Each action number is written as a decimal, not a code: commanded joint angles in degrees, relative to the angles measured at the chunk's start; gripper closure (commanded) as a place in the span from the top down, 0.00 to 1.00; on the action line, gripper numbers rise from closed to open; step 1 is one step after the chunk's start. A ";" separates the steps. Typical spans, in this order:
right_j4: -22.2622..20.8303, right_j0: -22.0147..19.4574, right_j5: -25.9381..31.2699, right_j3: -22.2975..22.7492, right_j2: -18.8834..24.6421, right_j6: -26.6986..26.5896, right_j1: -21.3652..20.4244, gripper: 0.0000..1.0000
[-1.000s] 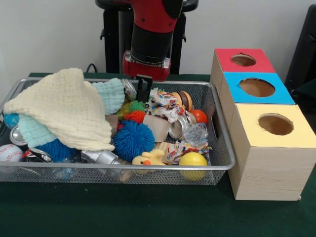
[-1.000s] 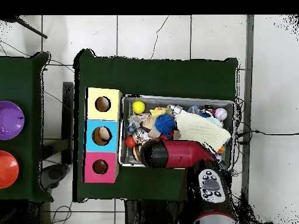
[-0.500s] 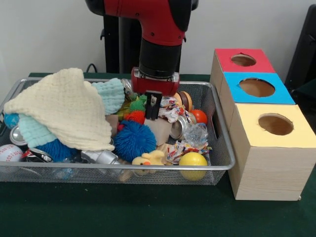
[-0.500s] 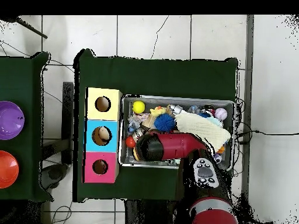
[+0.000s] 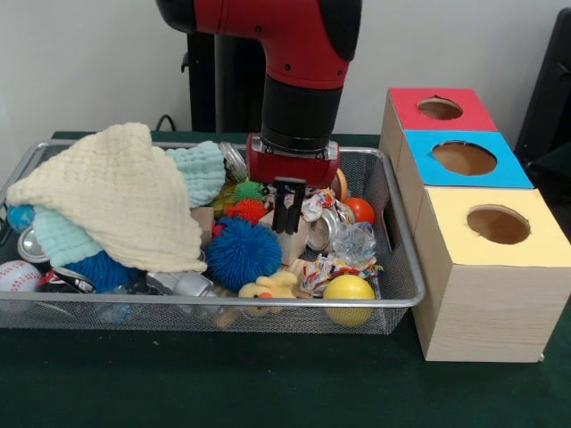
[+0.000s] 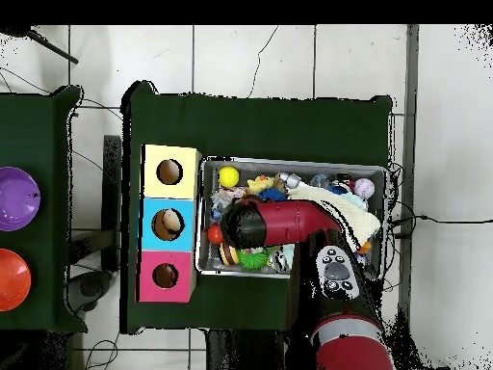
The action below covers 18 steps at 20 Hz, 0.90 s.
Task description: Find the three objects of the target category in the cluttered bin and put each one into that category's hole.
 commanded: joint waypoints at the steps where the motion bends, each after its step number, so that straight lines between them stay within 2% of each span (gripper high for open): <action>1: -1.68 -2.44 7.50 -5.84 7.59 -7.31 0.50 0.00; 9: -2.09 -3.89 13.52 -9.19 10.42 -10.95 0.47 0.00; 18: -5.96 -7.35 9.12 -9.35 12.45 -11.91 3.93 0.00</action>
